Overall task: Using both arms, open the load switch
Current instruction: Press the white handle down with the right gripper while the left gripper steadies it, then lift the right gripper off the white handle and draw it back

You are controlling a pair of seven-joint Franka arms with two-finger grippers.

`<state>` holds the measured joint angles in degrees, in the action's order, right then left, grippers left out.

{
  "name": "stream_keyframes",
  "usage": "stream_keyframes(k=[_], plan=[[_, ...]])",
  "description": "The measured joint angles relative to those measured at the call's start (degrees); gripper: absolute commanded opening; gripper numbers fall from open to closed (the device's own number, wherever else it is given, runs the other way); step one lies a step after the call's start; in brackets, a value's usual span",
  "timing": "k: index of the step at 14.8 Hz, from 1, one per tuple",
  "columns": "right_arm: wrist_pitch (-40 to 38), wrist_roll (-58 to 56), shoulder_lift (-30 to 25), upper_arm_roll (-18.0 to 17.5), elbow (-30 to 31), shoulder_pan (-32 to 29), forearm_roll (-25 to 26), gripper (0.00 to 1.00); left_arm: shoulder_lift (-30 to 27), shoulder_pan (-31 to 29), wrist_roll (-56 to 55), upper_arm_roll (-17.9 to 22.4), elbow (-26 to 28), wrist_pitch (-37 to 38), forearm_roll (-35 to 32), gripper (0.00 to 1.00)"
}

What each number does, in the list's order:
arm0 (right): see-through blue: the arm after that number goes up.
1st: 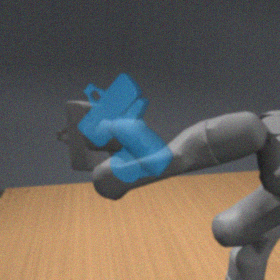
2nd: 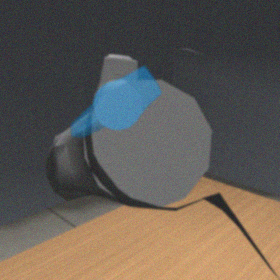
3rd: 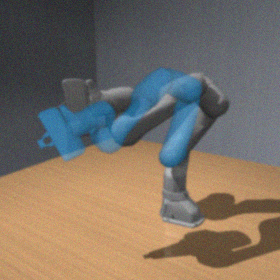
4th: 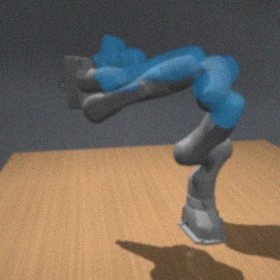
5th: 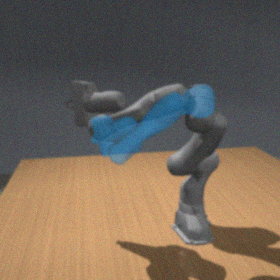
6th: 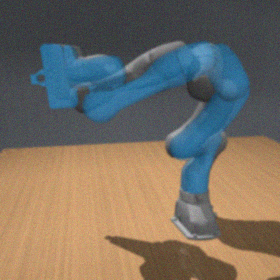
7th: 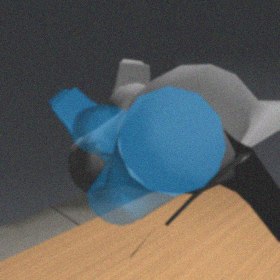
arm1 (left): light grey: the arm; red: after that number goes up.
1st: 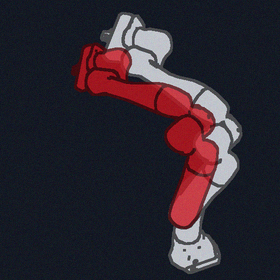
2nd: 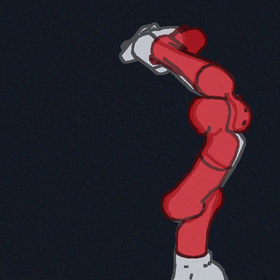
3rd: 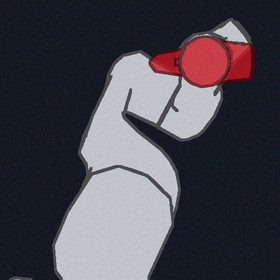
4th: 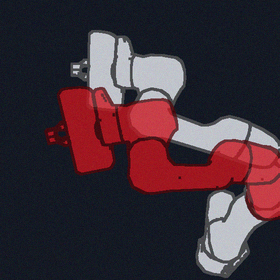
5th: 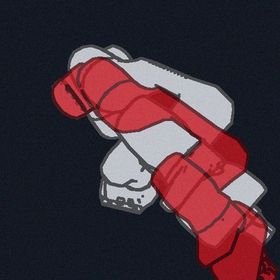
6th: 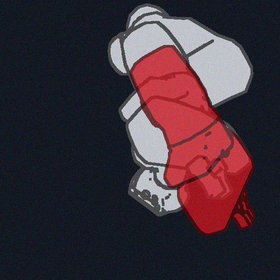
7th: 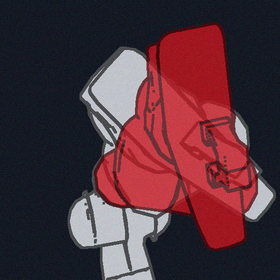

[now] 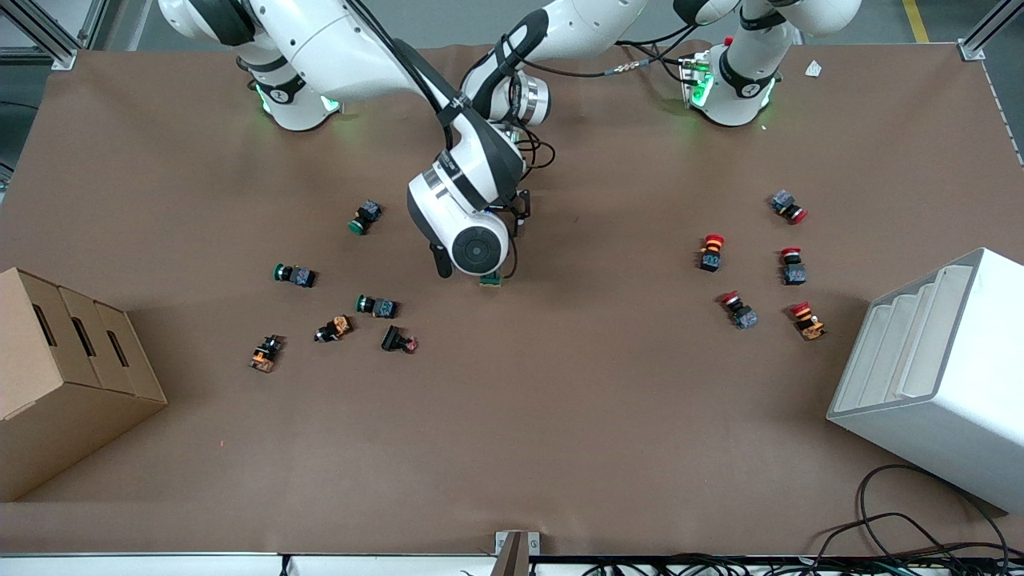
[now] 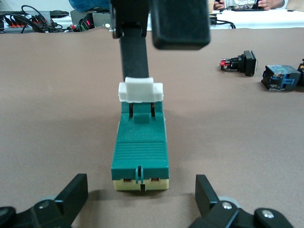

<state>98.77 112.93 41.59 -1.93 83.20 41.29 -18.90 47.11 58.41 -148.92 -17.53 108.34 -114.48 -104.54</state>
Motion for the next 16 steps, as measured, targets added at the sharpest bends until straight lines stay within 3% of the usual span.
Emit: stream_keyframes(k=[16], plan=[[0.43,0.01,0.90,-0.01,1.60,1.58,-0.01,1.00,0.04,0.24,0.13,0.00,0.01,0.09,0.00,1.00]])
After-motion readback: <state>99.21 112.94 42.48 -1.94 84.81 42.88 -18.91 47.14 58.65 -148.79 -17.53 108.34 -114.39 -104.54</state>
